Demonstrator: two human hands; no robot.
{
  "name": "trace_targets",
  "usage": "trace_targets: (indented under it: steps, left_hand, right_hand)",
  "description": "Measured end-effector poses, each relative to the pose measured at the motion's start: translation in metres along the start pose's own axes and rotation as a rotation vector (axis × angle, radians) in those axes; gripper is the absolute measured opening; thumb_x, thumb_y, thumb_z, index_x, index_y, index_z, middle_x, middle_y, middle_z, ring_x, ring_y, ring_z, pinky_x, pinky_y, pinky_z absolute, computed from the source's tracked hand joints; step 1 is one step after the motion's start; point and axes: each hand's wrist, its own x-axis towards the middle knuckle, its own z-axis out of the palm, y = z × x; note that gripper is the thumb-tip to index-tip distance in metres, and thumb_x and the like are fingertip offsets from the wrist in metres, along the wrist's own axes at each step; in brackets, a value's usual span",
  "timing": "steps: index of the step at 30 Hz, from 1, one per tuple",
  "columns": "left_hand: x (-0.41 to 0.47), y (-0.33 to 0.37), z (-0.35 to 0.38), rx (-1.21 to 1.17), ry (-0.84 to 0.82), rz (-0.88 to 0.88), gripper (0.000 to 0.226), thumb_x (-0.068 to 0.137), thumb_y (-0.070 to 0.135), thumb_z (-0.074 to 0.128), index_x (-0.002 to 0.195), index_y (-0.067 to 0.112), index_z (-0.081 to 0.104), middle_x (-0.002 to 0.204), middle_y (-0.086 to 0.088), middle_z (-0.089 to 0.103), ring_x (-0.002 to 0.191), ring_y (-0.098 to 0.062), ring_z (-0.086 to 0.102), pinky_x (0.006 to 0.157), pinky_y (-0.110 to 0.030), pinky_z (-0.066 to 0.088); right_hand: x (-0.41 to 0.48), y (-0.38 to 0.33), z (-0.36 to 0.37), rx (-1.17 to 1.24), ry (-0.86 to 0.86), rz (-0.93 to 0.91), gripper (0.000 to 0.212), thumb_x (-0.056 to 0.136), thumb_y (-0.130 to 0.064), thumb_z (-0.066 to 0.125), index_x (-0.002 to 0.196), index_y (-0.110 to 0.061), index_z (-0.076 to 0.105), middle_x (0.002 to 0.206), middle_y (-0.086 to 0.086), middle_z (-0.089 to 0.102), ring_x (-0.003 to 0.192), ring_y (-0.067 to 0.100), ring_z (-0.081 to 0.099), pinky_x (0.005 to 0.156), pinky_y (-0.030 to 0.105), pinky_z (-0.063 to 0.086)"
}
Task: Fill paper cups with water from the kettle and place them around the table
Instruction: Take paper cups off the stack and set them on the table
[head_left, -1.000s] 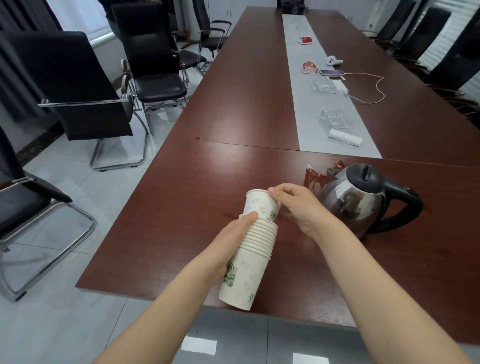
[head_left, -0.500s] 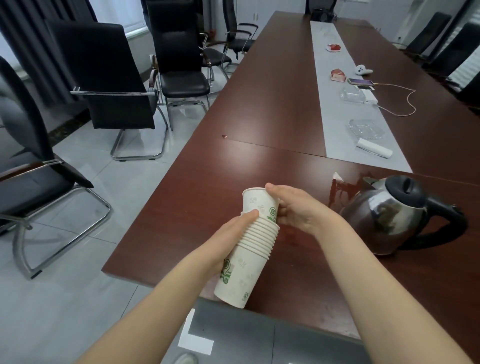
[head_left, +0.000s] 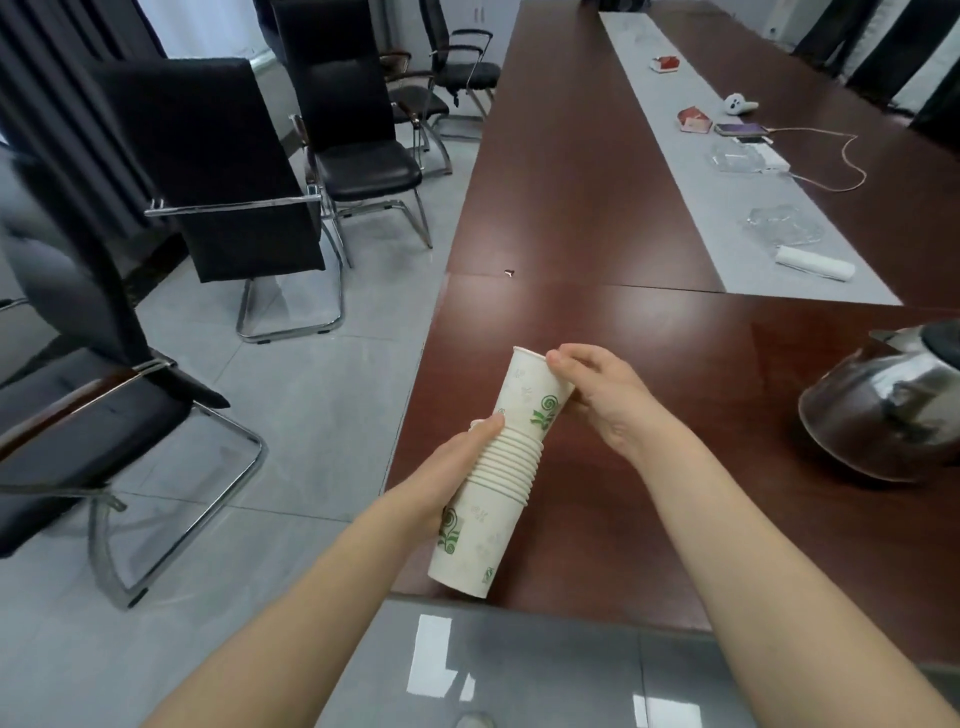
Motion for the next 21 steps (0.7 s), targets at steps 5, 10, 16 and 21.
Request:
trace_targets:
  steps: [5, 10, 16, 21]
  left_hand:
    - [0.001, -0.008, -0.038, -0.091, 0.068, -0.052, 0.036, 0.089, 0.051, 0.052, 0.109, 0.023, 0.062, 0.095, -0.006, 0.072, 0.082, -0.02, 0.069, 0.075, -0.035, 0.054]
    - [0.005, -0.009, -0.055, -0.145, 0.082, -0.086, 0.046, 0.086, 0.055, 0.052, 0.112, 0.018, 0.063, 0.092, -0.01, 0.071, 0.077, -0.021, 0.068, 0.073, -0.035, 0.055]
    - [0.005, -0.013, -0.065, -0.195, 0.143, -0.13, 0.062, 0.088, 0.058, 0.049, 0.121, 0.006, 0.059, 0.088, -0.016, 0.069, 0.067, -0.024, 0.068, 0.062, -0.032, 0.058]
    - [0.006, -0.024, -0.074, -0.253, 0.223, -0.115, 0.066, 0.083, 0.059, 0.05, 0.113, 0.002, 0.064, 0.087, -0.018, 0.07, 0.067, -0.024, 0.068, 0.065, -0.033, 0.057]
  right_hand:
    - [0.014, 0.016, 0.025, -0.048, 0.064, -0.013, 0.044, 0.083, -0.023, 0.073, 0.121, -0.015, 0.054, 0.109, 0.003, 0.064, 0.099, 0.016, 0.062, 0.09, 0.032, 0.049]
    - [0.024, 0.023, 0.039, -0.113, 0.117, -0.073, 0.052, 0.081, -0.023, 0.074, 0.126, -0.016, 0.051, 0.112, 0.001, 0.063, 0.1, 0.012, 0.06, 0.085, 0.027, 0.047]
    - [0.027, 0.043, 0.053, -0.211, 0.049, -0.103, 0.067, 0.076, -0.017, 0.079, 0.133, -0.017, 0.045, 0.124, -0.003, 0.053, 0.112, 0.014, 0.054, 0.086, 0.024, 0.044]
    - [0.026, 0.072, 0.052, -0.389, -0.013, -0.095, 0.074, 0.071, -0.015, 0.084, 0.134, -0.014, 0.045, 0.128, -0.006, 0.049, 0.119, 0.012, 0.049, 0.102, 0.03, 0.042]
